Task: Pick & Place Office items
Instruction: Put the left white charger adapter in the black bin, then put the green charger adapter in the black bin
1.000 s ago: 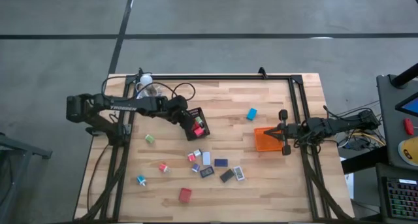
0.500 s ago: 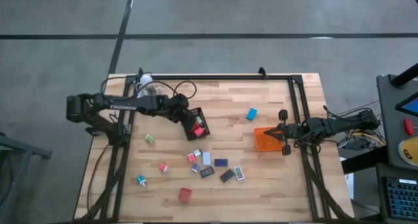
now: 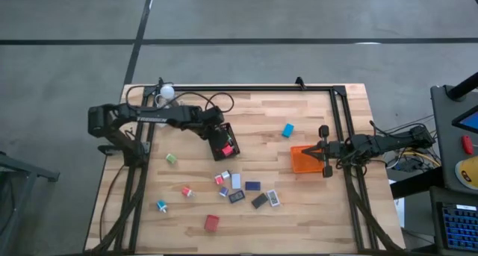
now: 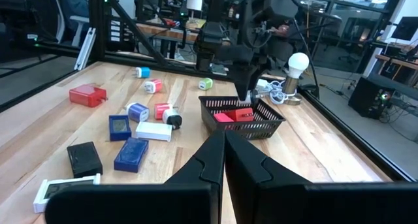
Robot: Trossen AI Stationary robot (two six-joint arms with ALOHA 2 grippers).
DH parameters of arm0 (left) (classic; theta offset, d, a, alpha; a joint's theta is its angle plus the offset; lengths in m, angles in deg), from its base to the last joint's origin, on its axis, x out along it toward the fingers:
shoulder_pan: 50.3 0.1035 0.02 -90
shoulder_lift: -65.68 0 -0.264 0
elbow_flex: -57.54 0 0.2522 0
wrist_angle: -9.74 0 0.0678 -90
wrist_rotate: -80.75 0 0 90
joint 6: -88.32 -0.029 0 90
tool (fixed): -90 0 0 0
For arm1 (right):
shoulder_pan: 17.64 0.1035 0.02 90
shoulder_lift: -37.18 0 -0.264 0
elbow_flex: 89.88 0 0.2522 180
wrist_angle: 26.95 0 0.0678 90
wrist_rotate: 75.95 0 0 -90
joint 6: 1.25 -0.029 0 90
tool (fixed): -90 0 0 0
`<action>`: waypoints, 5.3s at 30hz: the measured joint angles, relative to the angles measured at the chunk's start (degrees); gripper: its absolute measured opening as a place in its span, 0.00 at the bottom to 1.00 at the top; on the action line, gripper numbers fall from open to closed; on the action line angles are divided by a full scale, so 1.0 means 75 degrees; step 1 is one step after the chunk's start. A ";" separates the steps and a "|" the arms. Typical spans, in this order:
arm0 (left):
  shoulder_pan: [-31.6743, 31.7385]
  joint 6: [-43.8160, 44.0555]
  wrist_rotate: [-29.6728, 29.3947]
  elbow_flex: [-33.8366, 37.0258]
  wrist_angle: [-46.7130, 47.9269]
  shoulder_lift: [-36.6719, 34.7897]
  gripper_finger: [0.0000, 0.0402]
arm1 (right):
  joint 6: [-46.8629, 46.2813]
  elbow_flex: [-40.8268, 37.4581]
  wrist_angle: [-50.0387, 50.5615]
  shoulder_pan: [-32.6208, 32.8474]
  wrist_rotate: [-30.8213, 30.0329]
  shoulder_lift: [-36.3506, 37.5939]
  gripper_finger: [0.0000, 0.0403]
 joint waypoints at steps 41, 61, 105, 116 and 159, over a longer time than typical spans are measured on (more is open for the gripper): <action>0.0015 0.0030 0.0087 -0.0251 0.0426 0.0535 0.43 | 0.0000 -0.0003 -0.0001 0.0000 0.0003 0.0000 0.02; 0.0015 -0.0008 0.0082 -0.0564 0.0458 0.0529 0.56 | 0.0000 -0.0001 -0.0001 -0.0002 0.0003 0.0001 0.02; -0.3800 0.5420 -0.3145 -0.1440 0.3904 -0.0011 0.56 | 0.0000 0.0000 -0.0001 -0.0003 0.0003 0.0003 0.02; -0.4515 0.9745 -0.2590 -0.1382 0.5903 -0.0046 0.56 | 0.0000 0.0000 0.0000 -0.0002 0.0003 0.0000 0.02; -0.3639 1.3098 -0.1741 0.2647 0.3641 -0.1694 0.56 | 0.0000 0.0000 -0.0001 0.0000 0.0003 0.0000 0.02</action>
